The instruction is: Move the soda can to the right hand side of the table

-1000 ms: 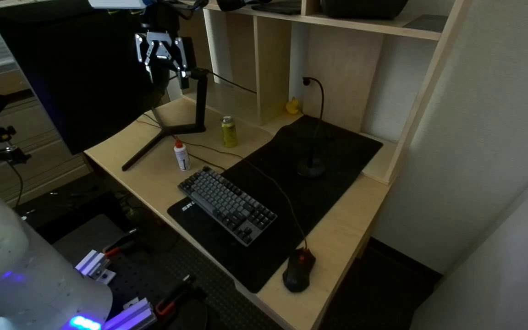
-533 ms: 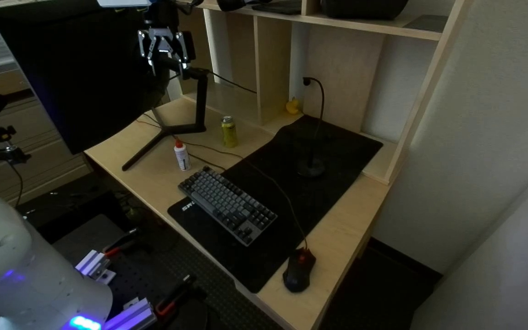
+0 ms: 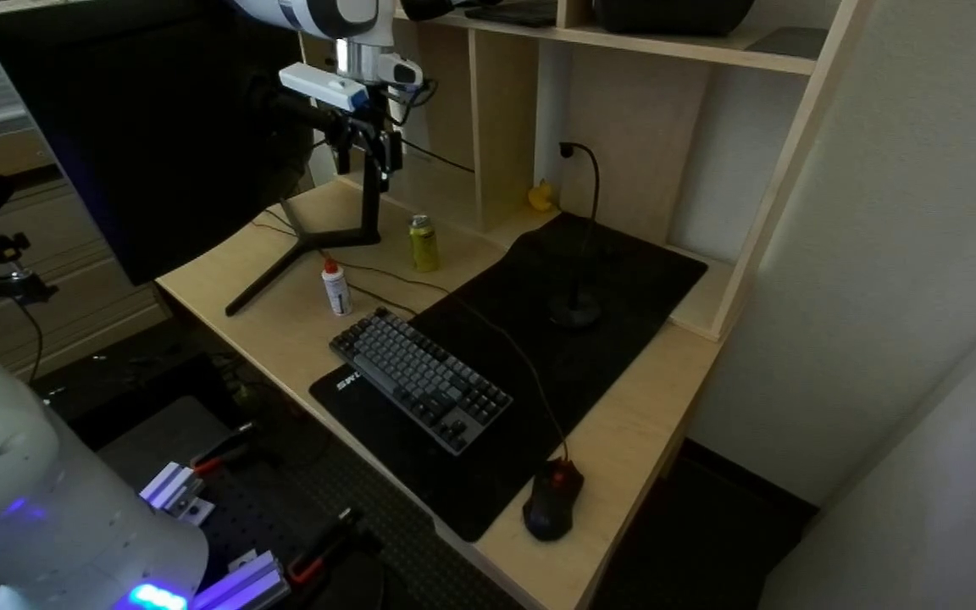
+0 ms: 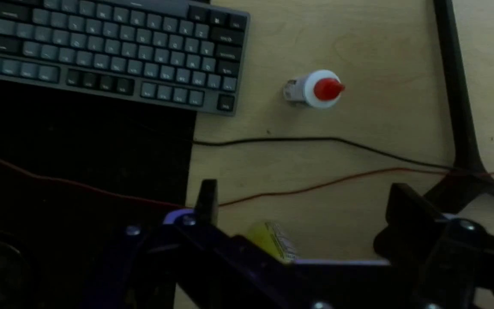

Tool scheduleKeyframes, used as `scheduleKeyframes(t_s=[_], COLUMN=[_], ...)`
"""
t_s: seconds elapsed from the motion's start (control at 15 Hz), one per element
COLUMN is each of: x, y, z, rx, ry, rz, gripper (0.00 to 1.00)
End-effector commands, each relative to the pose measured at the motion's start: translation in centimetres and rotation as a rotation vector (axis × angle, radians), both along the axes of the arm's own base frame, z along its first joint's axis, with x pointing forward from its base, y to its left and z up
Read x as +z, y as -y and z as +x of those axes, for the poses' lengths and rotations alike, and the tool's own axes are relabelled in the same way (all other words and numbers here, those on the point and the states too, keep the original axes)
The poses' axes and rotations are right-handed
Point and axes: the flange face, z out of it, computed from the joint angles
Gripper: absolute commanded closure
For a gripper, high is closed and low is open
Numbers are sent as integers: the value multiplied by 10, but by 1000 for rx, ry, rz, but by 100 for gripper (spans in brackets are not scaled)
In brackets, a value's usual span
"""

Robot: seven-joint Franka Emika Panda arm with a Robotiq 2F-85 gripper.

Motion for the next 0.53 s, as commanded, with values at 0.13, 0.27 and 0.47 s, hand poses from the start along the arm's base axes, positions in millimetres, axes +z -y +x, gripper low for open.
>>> scheduleKeyframes(t_s=[0.13, 0.27, 0.47], x=[-10, -16, -46], y=[-2, 0, -14], z=[7, 11, 38], rx=[-4, -12, -66], ry=[-12, -66, -24], rz=[0, -15, 48], gripper=[0, 0, 0])
